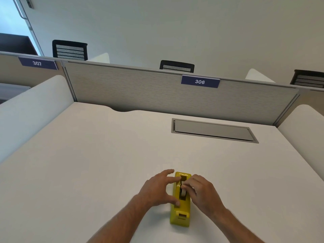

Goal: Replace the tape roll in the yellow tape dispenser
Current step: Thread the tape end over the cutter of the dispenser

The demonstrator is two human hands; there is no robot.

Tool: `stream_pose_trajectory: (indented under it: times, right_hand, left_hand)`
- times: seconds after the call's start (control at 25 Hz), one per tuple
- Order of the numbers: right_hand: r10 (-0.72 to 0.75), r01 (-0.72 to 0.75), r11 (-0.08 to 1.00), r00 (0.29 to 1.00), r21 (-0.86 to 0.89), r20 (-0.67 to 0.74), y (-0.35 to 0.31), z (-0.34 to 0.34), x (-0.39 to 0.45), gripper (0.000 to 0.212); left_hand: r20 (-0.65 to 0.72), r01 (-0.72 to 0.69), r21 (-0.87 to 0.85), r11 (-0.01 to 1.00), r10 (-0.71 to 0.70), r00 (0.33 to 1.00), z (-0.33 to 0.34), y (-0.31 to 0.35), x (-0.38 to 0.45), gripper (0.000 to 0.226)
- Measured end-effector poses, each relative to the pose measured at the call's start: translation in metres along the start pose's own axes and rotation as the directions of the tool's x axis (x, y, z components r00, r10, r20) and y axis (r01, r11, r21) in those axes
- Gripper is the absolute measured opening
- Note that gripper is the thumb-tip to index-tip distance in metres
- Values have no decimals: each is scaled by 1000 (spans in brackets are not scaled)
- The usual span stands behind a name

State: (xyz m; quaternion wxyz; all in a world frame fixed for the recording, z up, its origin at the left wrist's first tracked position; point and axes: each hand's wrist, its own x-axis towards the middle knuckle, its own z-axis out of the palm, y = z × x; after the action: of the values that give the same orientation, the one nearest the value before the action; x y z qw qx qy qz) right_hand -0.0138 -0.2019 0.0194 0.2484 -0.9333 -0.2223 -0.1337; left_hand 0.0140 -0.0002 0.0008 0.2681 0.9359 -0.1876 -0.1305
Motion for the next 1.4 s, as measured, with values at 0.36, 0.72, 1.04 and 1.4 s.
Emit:
stream_pose_trajectory:
  times: [0.36, 0.72, 1.04, 1.4]
  right_hand:
    - [3, -3, 999, 1000, -33, 1, -7, 5, -17, 11]
    - [42, -40, 997, 999, -58, 26, -18, 8, -30, 12]
    - [62, -62, 998, 998, -13, 9, -22, 11, -45, 10]
    - [92, -91, 995, 996, 43, -20, -27, 12, -60, 9]
  left_hand:
    - [43, 61, 83, 995, -65, 997, -1, 3, 1, 99]
    - [48, 100, 75, 992, -104, 993, -1, 5, -1, 100]
    - [51, 115, 93, 989, -121, 991, -2, 9, -2, 98]
    - [71, 118, 82, 990, -124, 990, -1, 8, -1, 100]
